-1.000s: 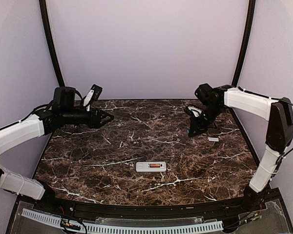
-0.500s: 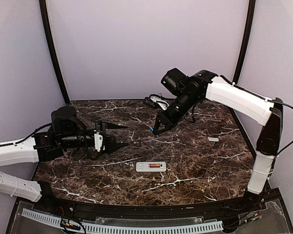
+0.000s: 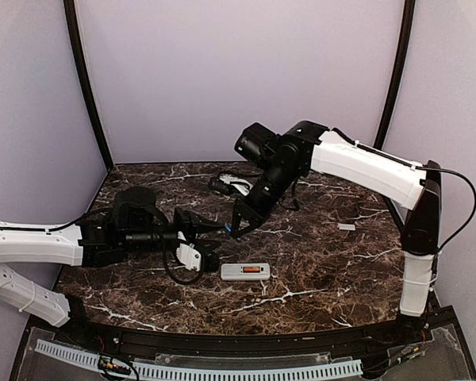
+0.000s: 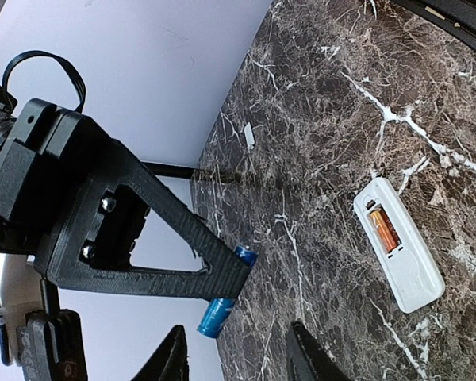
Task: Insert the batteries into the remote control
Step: Pass from the right arm to the left
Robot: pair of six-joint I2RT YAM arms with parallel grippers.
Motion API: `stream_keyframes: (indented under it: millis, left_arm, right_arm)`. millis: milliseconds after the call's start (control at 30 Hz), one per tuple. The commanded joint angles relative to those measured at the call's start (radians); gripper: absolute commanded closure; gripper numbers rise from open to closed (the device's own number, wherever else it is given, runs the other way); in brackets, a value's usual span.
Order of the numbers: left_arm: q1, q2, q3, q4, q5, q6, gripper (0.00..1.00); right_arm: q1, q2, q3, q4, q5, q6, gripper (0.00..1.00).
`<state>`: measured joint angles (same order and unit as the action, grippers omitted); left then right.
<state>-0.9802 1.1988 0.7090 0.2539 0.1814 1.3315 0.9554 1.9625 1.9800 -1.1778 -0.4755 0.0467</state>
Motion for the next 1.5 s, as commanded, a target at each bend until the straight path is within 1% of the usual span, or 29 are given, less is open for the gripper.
stream_keyframes:
  millis: [0,133,200,300,567,800,1067,1300,1367,1467]
  left_arm:
    - [-0.01,0.004,0.037,0.002,-0.029,-0.005,0.59]
    - [-0.013,0.01,0.029,0.026,-0.055,0.002,0.6]
    - [-0.013,0.005,0.029,0.036,-0.05,-0.019,0.6]
    - [-0.013,0.0,0.032,0.019,-0.045,-0.021,0.61]
    - [-0.014,-0.008,0.032,0.01,-0.06,0.009,0.69]
    - [-0.015,-0.023,0.038,-0.008,-0.075,0.022,0.72]
    - [-0.019,-0.025,0.031,-0.004,-0.083,0.034,0.84]
    - [-0.02,-0.02,0.03,-0.01,-0.091,0.038,0.88]
    - [-0.02,-0.02,0.03,-0.011,-0.092,0.035,0.91]
    - [-0.021,-0.022,0.032,-0.013,-0.092,0.026,1.0]
  right_arm:
    - [0.021,0.012,0.028,0.0,-0.009,-0.026,1.0]
    - [0.032,0.016,0.027,-0.001,-0.015,-0.034,1.0]
    - [0.036,0.024,0.036,-0.015,-0.008,-0.038,1.0]
    - [0.042,0.023,0.04,-0.012,-0.02,-0.039,1.0]
    - [0.047,0.028,0.067,-0.015,-0.032,-0.04,1.0]
    - [0.047,0.048,0.107,-0.041,-0.028,-0.041,1.0]
    - [0.047,0.073,0.143,-0.056,-0.032,-0.068,1.0]
    - [0.048,0.075,0.148,-0.052,-0.034,-0.074,1.0]
    - [0.048,0.074,0.146,-0.051,-0.036,-0.076,1.0]
    - [0.047,0.072,0.14,-0.048,-0.032,-0.077,1.0]
